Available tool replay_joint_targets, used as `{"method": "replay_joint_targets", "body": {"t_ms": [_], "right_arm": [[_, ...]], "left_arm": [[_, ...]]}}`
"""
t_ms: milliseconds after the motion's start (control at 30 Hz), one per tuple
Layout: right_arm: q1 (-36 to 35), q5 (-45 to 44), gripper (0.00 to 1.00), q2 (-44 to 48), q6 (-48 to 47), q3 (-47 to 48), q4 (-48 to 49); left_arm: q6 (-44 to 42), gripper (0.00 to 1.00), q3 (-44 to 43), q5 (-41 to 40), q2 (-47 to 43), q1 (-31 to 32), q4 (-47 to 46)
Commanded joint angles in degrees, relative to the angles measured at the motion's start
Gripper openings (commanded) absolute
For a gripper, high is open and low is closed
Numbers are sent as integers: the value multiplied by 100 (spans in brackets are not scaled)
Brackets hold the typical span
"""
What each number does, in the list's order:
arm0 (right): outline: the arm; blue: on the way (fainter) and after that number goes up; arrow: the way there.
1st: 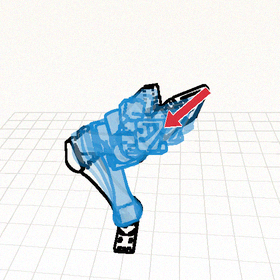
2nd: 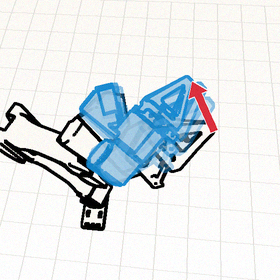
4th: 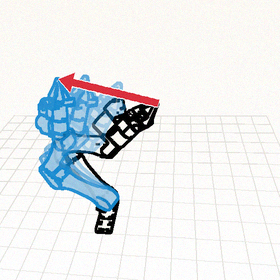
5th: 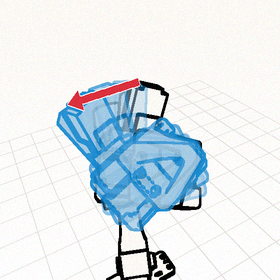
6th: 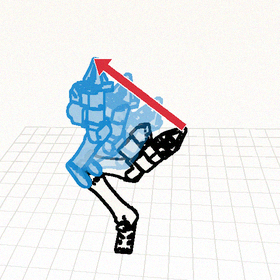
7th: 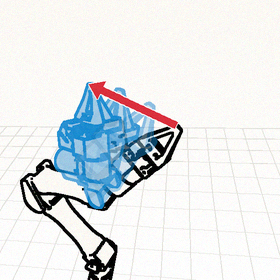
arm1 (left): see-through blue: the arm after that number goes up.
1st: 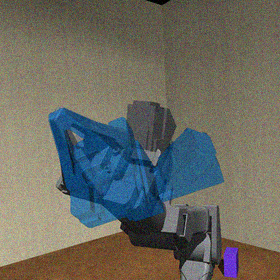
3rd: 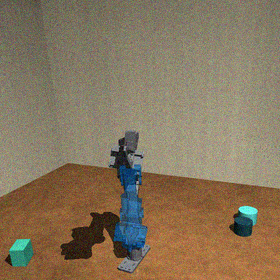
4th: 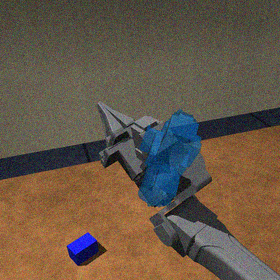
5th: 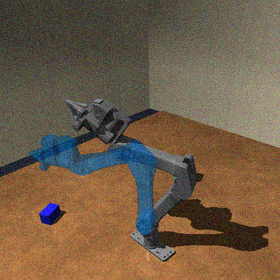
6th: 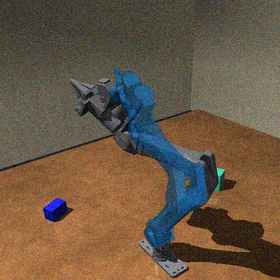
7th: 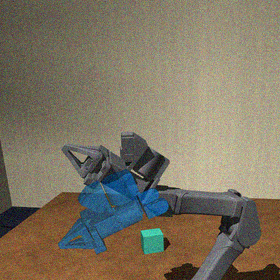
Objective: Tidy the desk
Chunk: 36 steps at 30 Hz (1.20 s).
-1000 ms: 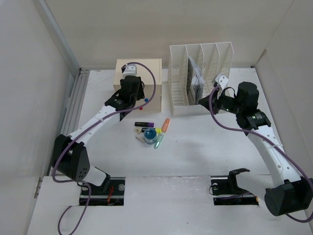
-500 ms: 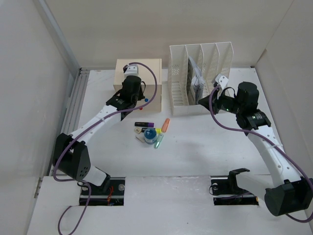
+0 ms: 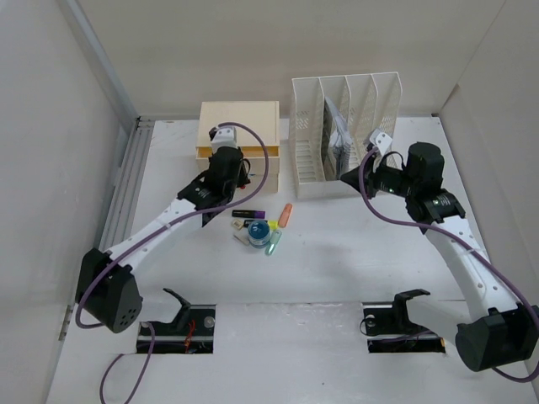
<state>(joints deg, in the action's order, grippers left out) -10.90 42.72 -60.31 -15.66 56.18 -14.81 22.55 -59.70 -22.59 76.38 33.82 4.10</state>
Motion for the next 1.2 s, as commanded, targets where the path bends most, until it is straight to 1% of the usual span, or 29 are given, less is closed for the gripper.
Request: {"method": "replay_joint_targets", "body": {"t_ms": [0,200,233,267,333,367,400,467,500,533,567,600,633,700,733,800,833,867,900,933,967,1033,1067,1167], "right_arm": [[35,263,9,134,-33,15,92],[35,536,9,72,-156,15,31],[35,605,10,20,-157,15,-30],[35,684,20,20,-226,15,-31],[35,738,32,-51,-445,76,-259],[-35,799,37,-138,-447,155,-320],[-122,799,45,-208,-525,156,-373],[-237,799,57,-278,-753,287,-593],[-412,747,66,-357,-841,288,-672],[-526,747,70,-410,-947,340,-812],[-667,677,74,-472,-1174,341,-874],[-825,676,77,-620,-1307,402,-944],[-1192,494,80,-718,-1421,402,-945],[-1580,334,81,-1042,-1773,455,-1024],[-1965,116,82,-1157,-1887,455,-1024],[-2301,-61,82,-1481,-2220,394,-858],[-2442,-288,83,-1570,-2318,341,-735],[-2644,-421,85,-1641,-2319,280,-308],[-2707,-527,85,-1702,-2388,157,-86],[-2760,-632,87,-1851,-2389,156,116],[-2821,-816,89,-1965,-2476,156,232],[-2822,-967,90,-2377,-2538,453,294],[-2874,-967,92,-2528,-2538,559,294],[-2988,-1116,95,-3045,-2538,911,294]], "left_arm": [[381,0,388,202,-518,204,583],[751,0,758,501,-1212,371,996],[751,0,880,571,-1283,371,996],[751,6,881,571,-1344,371,996],[751,28,952,502,-1415,371,996],[751,45,952,501,-1415,371,996],[751,48,952,501,-1415,371,996],[751,56,899,640,-1415,371,1075],[751,69,899,694,-1485,371,1076],[751,76,899,747,-1546,431,1154],[751,81,847,799,-1625,432,1155],[751,84,846,852,-1713,493,1268],[751,88,846,966,-1940,546,1269],[751,90,793,1185,-2222,546,1357],[664,90,741,1256,-2554,607,1357],[402,96,662,1257,-2925,608,1357],[269,96,662,1048,-3101,608,1261],[120,98,662,881,-3459,608,1138],[5,100,662,627,-3628,608,1007],[-48,100,844,-37,-3787,608,727],[-118,100,951,-348,-4058,608,541],[-180,100,1153,-824,-4245,608,181],[-241,100,1328,-1165,-4358,608,-99],[-303,100,1540,-1257,-4412,468,-427]]}}
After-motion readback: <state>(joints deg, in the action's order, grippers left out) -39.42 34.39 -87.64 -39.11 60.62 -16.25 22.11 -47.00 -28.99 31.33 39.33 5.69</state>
